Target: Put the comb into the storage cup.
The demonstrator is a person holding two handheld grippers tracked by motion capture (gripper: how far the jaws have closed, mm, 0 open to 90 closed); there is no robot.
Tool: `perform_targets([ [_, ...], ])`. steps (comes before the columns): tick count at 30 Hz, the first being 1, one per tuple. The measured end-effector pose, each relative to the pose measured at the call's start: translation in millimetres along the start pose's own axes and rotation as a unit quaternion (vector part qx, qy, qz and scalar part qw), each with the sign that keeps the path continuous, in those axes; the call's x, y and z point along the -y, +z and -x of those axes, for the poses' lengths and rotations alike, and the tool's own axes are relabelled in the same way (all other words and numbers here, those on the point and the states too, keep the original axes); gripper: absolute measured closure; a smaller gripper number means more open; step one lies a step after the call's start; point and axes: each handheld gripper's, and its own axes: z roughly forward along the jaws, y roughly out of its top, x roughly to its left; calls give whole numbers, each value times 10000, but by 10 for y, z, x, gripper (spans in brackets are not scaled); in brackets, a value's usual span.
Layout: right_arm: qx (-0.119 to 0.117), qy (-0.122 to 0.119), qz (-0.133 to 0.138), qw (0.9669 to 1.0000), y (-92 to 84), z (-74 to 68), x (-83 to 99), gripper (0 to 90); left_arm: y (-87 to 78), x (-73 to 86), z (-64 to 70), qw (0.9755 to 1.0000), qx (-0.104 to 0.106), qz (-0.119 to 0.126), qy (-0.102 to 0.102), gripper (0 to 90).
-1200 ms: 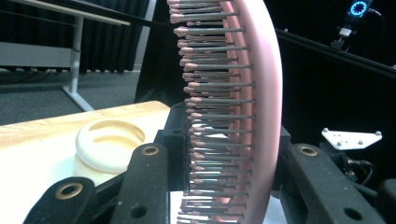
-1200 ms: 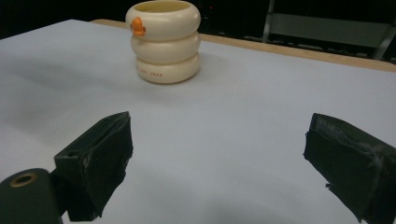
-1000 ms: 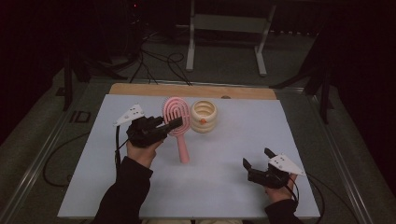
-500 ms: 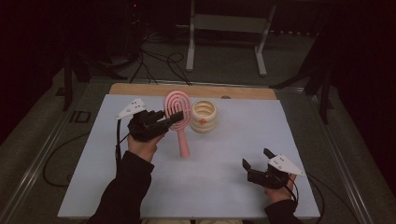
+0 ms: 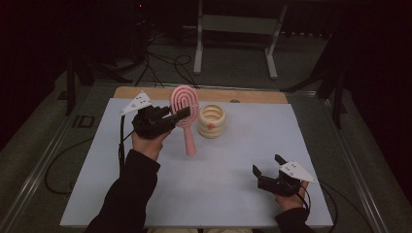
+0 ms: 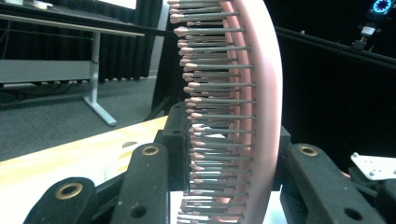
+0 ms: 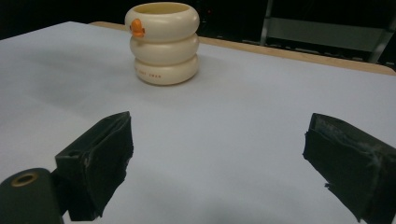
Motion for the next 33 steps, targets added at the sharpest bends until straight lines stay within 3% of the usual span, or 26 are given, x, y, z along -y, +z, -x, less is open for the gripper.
perform_targets([
  [33,-31,-19,-36,10000,7,-33,17,78,172,-223,-116,9991,-344,-183,161,652],
])
